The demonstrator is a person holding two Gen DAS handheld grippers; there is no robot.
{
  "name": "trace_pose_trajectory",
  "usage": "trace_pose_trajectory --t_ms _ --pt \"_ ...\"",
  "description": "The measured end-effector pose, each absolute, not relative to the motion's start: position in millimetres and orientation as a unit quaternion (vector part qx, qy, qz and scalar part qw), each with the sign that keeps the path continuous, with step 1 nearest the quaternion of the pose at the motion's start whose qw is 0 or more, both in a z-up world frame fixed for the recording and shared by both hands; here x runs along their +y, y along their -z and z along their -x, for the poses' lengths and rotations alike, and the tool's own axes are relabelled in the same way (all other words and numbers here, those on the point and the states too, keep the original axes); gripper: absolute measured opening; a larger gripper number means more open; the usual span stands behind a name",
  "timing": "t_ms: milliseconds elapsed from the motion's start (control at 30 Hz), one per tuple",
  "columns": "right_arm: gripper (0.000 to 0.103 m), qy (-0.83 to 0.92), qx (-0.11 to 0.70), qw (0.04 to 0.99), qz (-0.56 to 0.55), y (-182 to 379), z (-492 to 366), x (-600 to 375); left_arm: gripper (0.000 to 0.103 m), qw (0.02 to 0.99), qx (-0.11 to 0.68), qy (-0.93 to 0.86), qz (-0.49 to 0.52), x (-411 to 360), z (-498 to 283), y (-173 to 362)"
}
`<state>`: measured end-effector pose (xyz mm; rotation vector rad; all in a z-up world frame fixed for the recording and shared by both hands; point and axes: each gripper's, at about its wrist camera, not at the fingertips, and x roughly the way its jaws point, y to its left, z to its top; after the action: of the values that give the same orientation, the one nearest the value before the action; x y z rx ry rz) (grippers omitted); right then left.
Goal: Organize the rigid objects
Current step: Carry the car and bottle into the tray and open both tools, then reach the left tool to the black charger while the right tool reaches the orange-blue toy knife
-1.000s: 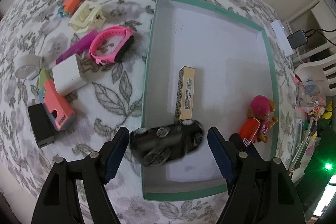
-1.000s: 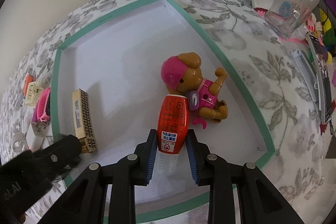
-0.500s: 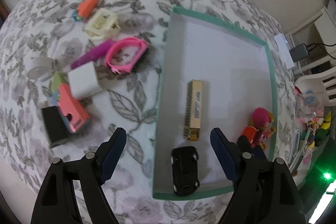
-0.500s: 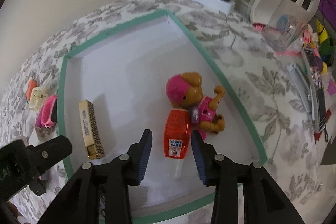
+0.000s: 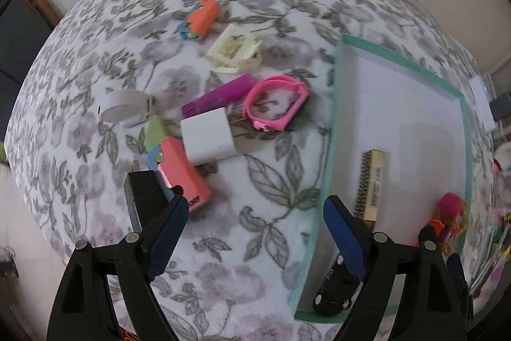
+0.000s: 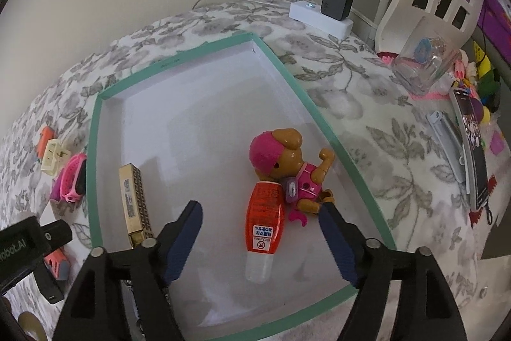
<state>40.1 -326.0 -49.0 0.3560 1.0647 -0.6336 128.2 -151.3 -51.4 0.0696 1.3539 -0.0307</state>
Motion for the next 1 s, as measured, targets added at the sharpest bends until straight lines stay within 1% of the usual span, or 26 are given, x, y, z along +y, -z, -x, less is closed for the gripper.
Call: trace_pose_trajectory --t_ms 100,133,167,200,400,533,667,800,867,1000 --pt "0.090 0.295 0.492 0.803 -0.161 48 -41 -324 0.089 0.778 0.628 0.009 -0.017 -145 -131 52" --pt "0.092 0.295 0.490 0.804 -0.159 47 -41 -323 0.091 0.779 0.626 0.007 -0.012 -141 -132 51" --pt "0.099 0.295 0.488 0.806 -0.159 47 -41 -323 0.101 0.780 0.626 0.005 -0.008 -139 -132 51" --pt "0.103 0.294 0.486 0.807 -0.160 46 -41 -322 0.102 0.781 0.624 0.004 -0.004 -136 -134 50" --pt "0.103 0.294 0.478 0.810 -0.169 43 -41 -322 0.103 0.793 0.609 -0.009 0.029 -112 -143 41" --pt "0.103 0.287 0.464 0.820 -0.173 35 -42 -317 0.103 0.817 0.576 -0.022 0.027 -100 -147 24" --pt "0.103 0.262 0.428 0.848 -0.170 11 -47 -303 0.103 0.844 0.534 -0.045 0.011 -84 -149 2" --pt "0.103 0.216 0.391 0.884 -0.140 -7 -55 -278 0.103 0.864 0.500 -0.046 0.046 -63 -152 -14" --pt "0.103 0.193 0.401 0.888 -0.116 -5 -63 -262 0.103 0.868 0.492 -0.041 0.054 -55 -153 -19" --pt "0.103 0.134 0.436 0.883 -0.109 3 -78 -237 0.103 0.865 0.499 -0.045 0.025 -49 -156 -22"
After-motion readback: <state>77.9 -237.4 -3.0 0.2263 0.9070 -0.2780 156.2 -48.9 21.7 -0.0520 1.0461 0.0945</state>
